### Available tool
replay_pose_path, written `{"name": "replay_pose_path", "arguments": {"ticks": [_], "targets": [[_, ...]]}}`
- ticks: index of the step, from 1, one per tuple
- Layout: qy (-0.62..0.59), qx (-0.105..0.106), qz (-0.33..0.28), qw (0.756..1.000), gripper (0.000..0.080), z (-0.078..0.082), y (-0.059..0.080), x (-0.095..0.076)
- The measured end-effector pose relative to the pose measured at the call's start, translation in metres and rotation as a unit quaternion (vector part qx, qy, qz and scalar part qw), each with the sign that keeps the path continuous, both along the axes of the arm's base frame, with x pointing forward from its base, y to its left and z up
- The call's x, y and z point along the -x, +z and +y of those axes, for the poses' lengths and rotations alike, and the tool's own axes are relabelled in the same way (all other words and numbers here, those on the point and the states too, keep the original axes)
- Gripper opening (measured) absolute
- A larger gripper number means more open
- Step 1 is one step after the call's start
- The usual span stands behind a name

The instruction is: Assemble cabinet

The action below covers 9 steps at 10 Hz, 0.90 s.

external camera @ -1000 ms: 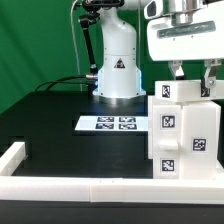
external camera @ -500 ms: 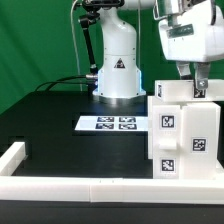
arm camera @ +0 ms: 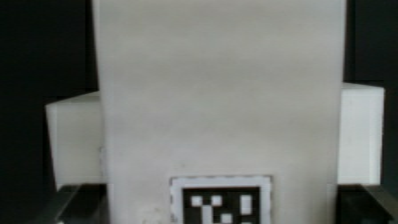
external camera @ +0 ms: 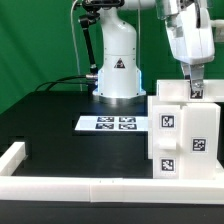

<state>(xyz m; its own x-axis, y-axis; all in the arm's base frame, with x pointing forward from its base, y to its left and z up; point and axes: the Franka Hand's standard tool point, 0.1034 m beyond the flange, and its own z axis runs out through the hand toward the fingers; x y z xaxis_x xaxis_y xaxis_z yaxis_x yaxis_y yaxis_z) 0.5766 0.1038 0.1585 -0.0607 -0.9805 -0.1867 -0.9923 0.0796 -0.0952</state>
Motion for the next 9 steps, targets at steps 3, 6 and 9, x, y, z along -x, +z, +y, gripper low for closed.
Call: {"name": "replay_pose_path", "arguments": {"ticks": [3,6,9], "targets": [[0.051,-0.003,-0.012,0.999,0.0776,0.001,0.007,-0.001],[0.080,-0.007,-0.029,0.996,0.0798,0.003,0.026,-0.004],[0.137,-0.003,-0.040,0.990,0.0797,0.004,0.026,-0.003]]}}
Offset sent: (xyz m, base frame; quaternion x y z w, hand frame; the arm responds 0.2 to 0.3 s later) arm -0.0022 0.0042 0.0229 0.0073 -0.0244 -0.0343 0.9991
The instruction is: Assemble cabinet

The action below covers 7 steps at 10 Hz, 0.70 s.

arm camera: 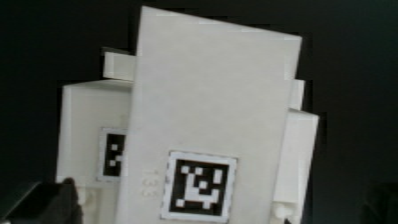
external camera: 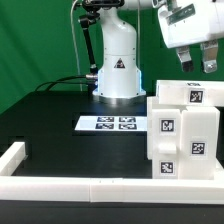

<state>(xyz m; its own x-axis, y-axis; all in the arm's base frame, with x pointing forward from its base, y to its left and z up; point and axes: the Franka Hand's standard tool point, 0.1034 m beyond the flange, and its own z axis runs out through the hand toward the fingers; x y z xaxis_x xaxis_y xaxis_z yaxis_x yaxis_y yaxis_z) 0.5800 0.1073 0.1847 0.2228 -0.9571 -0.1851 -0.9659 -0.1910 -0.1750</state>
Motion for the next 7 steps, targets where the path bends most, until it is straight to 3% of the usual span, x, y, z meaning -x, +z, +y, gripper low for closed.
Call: {"name": "replay_pose_path", "arguments": {"ticks": [3,5,6,7], "targets": [[0.211,0.023,-0.028,0.977,0.0797,-0.0007,-0.0034,0.0034],[0.364,0.041,-0.043,0.930,0.0797,0.0004,-0.0049,0.0035],[0.376,0.042,-0.048,0.924,0.0797,0.0005,-0.0050,0.0027],[0.421,0.047,-0.059,0.904,0.0797,0.0003,-0.0053,0.0028]]}}
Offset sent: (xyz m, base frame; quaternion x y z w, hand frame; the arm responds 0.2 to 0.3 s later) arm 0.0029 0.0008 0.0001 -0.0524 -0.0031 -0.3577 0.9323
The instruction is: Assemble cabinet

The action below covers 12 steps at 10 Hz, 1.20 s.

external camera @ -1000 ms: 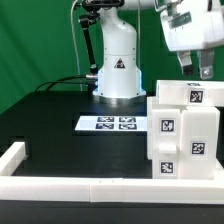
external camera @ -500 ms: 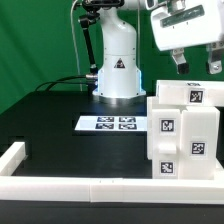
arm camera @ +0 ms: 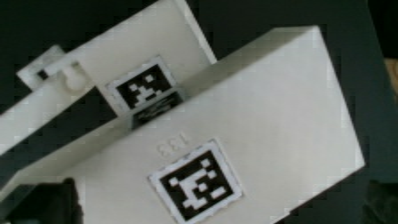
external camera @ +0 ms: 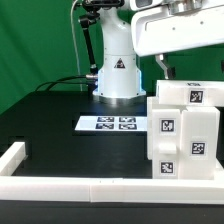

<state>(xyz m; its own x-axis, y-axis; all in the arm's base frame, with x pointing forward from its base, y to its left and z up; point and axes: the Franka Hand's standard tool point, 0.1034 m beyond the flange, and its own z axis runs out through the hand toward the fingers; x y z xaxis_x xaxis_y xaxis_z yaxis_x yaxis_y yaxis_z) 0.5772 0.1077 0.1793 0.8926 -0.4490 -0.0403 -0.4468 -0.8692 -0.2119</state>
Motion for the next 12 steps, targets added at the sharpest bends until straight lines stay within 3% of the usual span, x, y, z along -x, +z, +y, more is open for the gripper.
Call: {"name": "replay_pose_path", "arguments": {"ticks": [2,4,6,8,9,12], "targets": [[0.096,0.011,-0.019,0.995,0.0797,-0.0004,-0.0004,0.0002],[0.216,0.030,-0.041,0.975,0.0797,-0.0008,-0.0008,0.0006],[0.362,0.045,-0.064,0.929,0.0797,-0.0036,-0.0023,-0.0019],[0.507,0.066,-0.067,0.857,0.0797,-0.0026,-0.0049,-0.0083],[0.516,0.066,-0.069,0.851,0.0797,-0.0029,-0.0057,-0.0088],[0.602,0.067,-0.081,0.791,0.0797,-0.0052,-0.0076,-0.0080]]}}
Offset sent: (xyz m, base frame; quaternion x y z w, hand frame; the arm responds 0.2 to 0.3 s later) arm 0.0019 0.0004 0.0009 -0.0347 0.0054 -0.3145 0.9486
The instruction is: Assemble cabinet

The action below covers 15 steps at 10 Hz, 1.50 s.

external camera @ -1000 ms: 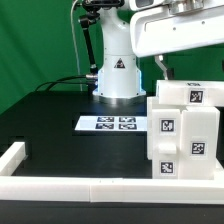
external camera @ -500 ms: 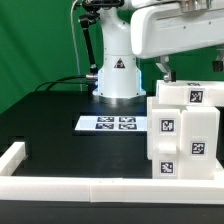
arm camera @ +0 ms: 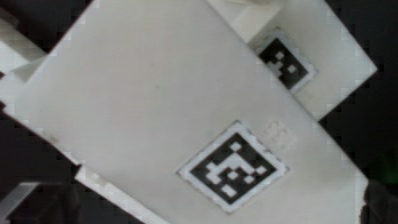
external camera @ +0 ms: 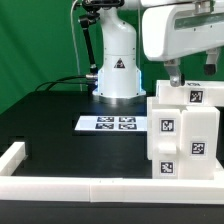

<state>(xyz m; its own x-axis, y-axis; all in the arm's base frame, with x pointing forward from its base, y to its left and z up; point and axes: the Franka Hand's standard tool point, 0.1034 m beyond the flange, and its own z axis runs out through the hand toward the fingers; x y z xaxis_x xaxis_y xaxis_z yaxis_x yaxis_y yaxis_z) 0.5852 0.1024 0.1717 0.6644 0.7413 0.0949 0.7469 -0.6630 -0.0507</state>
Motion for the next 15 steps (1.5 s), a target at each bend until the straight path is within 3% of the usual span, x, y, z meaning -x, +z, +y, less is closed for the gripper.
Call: {"name": "replay_pose_path", "arguments": {"ticks": [4,7,10,12,15], "targets": [[0.162,0.012,-0.010,0.987,0.0797,0.007,-0.006,0.003],[0.273,0.017,-0.015,0.962,0.0797,0.004,-0.014,0.005],[0.303,0.017,-0.020,0.953,0.0797,0.007,-0.020,0.006],[0.302,0.017,-0.020,0.953,0.0556,0.005,-0.020,0.006],[0.285,0.016,-0.018,0.958,0.0558,0.005,-0.020,0.006]]}}
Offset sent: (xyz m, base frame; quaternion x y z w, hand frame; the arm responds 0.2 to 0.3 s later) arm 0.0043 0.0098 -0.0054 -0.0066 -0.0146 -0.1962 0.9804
